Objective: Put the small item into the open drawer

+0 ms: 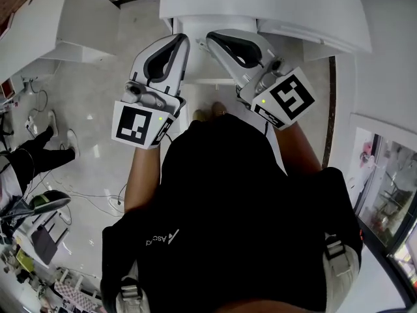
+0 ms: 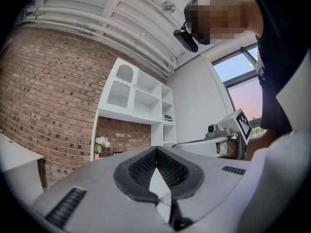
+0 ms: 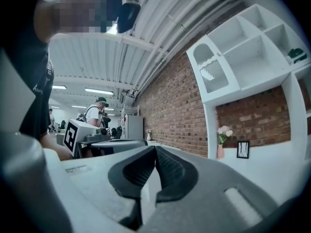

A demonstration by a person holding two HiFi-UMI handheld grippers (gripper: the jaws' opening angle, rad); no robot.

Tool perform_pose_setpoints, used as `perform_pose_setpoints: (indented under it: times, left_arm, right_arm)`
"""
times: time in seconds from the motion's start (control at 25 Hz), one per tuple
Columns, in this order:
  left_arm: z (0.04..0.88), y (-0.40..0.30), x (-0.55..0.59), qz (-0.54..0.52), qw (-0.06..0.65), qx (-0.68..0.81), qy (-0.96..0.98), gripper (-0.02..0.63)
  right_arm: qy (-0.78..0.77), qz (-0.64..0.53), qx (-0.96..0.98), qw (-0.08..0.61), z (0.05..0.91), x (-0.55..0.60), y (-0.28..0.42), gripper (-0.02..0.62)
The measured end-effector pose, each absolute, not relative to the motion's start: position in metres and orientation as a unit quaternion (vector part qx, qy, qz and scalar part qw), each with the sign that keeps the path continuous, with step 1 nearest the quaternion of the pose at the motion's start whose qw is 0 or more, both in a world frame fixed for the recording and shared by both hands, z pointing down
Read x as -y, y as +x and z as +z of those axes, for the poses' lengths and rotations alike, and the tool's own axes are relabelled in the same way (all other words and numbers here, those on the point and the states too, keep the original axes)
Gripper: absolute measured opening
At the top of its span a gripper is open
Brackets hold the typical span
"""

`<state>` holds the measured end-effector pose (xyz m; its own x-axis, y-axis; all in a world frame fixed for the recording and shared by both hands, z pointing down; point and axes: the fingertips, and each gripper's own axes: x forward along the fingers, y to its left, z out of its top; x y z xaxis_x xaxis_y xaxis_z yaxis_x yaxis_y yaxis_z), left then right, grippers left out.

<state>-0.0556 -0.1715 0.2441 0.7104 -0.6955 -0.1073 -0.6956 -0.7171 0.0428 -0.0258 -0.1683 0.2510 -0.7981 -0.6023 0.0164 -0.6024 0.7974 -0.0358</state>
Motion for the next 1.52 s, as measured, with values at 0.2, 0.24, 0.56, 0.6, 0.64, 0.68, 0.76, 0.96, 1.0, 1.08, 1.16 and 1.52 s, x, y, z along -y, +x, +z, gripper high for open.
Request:
perform_pose_setpoints:
  times: [0.2, 0.24, 0.56, 0.6, 0.64, 0.68, 0.76, 0.96, 1.0, 1.08, 1.16, 1.52]
  left_arm:
    - [0.231, -0.05, 0.157, 0.064, 0.007, -0.371, -0.926, -0.002]
    - [0.228, -0.048, 0.155, 0.066, 0.009, -0.369, -0.927, -0.002]
    - [0.215, -0.038, 0.143, 0.066, 0.03, -0.359, -0.931, -0.002]
    - [0.215, -0.038, 0.143, 0.066, 0.032, -0.359, -0.931, -0.002]
    - [0.214, -0.038, 0.142, 0.067, 0.033, -0.358, -0.931, -0.002]
    - [0.214, -0.038, 0.141, 0.067, 0.033, -0.358, -0.931, -0.002]
    - [0.214, -0.038, 0.139, 0.067, 0.034, -0.359, -0.93, -0.002]
    - [0.217, -0.045, 0.141, 0.062, 0.031, -0.365, -0.928, -0.002]
    - [0.217, -0.046, 0.142, 0.061, 0.031, -0.366, -0.928, -0.002]
    - [0.217, -0.047, 0.143, 0.061, 0.03, -0.367, -0.928, -0.002]
    - [0.214, -0.048, 0.145, 0.066, 0.03, -0.368, -0.927, -0.002]
    - [0.215, -0.046, 0.151, 0.069, 0.026, -0.364, -0.929, -0.002]
  right_arm:
    - [0.313, 0.009, 0.949, -0.025, 0.232, 0.15, -0.023, 0.003]
    - [0.313, 0.008, 0.949, -0.032, 0.228, 0.147, -0.022, 0.003]
    - [0.313, -0.008, 0.948, -0.058, 0.22, 0.136, -0.017, 0.002]
    - [0.315, -0.008, 0.947, -0.059, 0.221, 0.137, -0.017, 0.002]
    - [0.316, -0.008, 0.947, -0.059, 0.221, 0.137, -0.016, 0.002]
    - [0.317, -0.008, 0.947, -0.059, 0.222, 0.137, -0.015, 0.002]
    - [0.317, -0.009, 0.947, -0.058, 0.222, 0.137, -0.014, 0.002]
    - [0.312, -0.011, 0.949, -0.055, 0.221, 0.138, -0.018, 0.002]
    - [0.311, -0.011, 0.949, -0.054, 0.221, 0.138, -0.019, 0.002]
    - [0.311, -0.01, 0.949, -0.054, 0.222, 0.139, -0.02, 0.002]
    - [0.31, -0.009, 0.949, -0.054, 0.222, 0.14, -0.02, 0.002]
    - [0.314, -0.006, 0.948, -0.048, 0.225, 0.144, -0.018, 0.002]
